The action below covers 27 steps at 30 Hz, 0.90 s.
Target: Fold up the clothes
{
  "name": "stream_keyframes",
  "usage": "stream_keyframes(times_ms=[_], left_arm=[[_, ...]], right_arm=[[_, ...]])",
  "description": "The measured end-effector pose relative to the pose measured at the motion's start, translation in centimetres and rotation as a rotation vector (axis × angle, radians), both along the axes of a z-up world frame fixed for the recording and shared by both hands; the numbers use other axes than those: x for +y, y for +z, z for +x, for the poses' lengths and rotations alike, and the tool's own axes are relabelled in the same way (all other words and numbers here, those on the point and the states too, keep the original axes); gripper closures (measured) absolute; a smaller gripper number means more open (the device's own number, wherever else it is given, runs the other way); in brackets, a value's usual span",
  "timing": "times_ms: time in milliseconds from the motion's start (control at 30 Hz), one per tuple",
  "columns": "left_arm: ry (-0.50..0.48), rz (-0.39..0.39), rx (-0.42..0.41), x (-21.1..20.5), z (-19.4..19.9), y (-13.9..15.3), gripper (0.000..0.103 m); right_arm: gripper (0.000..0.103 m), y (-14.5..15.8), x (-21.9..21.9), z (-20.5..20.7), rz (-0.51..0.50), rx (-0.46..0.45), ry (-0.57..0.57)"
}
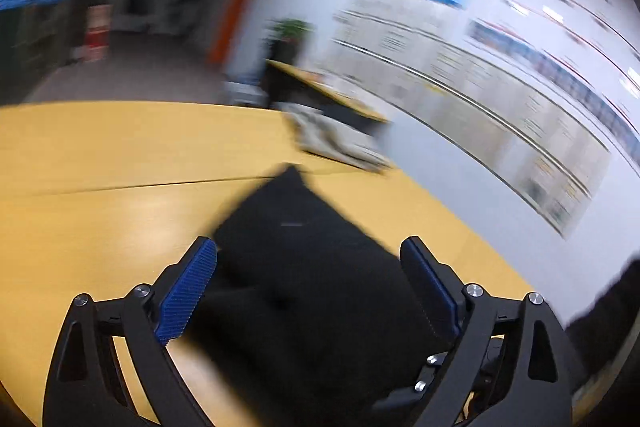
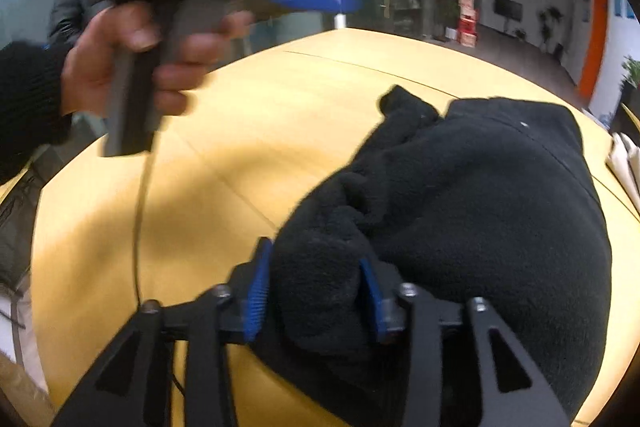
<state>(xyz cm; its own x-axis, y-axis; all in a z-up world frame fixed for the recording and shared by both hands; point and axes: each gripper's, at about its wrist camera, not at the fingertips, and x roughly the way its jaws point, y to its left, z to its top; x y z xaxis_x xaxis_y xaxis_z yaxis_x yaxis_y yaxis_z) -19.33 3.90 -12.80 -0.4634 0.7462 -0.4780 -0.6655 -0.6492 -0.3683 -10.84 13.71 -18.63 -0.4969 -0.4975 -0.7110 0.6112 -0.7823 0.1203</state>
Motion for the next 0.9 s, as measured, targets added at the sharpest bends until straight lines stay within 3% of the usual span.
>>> stream_keyframes(times_ms=[100,167,267,400,467,567,633,833,900], left_arm=[[-0.071,-0.12,-0.105,4.2,-1.5,-5.3,0.009],[-0.066,-0.121,-0.111,4.1,-1.3,-7.3,0.008],[-0.054,-0.11,-0.11,3.2,-1.1,-8.1,0.007],[-0.065,-0.151,-0.085,3.0,-0.8,-8.2,0.007],[-0.048,-0.179,-0.092,2.7,-0.6,-7.8,0.007],[0.012,-0.234,-0.106,1.6,0.6,-6.4,0.012],[0.053,-0.186,-0.117,0.4,1.4,-4.5,0.014],[0.235,-0.045,-0.314,-5.7,6.1,-3.5,0.005],[0.284,-0.018,-0.418,-6.7,7.1,-5.3,0.006]], right_arm=[[0.036,1.2,1.8,1.9,-0.053,-0.024,0.031],[0.035,2.5,4.2,3.8,-0.093,-0.067,0.051],[0.035,4.7,9.1,4.9,-0.086,-0.079,0.017],[0.023,5.4,15.0,-1.5,-0.114,-0.05,-0.127],[0.023,3.2,15.7,-5.2,-0.062,-0.058,-0.137],[0.014,-0.5,15.6,-8.3,-0.092,-0.141,-0.125],[0.013,-1.0,14.8,-8.2,-0.094,-0.131,-0.123],[0.013,0.1,16.7,-6.9,-0.22,-0.215,-0.248],[0.011,0.5,17.5,-6.5,-0.265,-0.248,-0.292]])
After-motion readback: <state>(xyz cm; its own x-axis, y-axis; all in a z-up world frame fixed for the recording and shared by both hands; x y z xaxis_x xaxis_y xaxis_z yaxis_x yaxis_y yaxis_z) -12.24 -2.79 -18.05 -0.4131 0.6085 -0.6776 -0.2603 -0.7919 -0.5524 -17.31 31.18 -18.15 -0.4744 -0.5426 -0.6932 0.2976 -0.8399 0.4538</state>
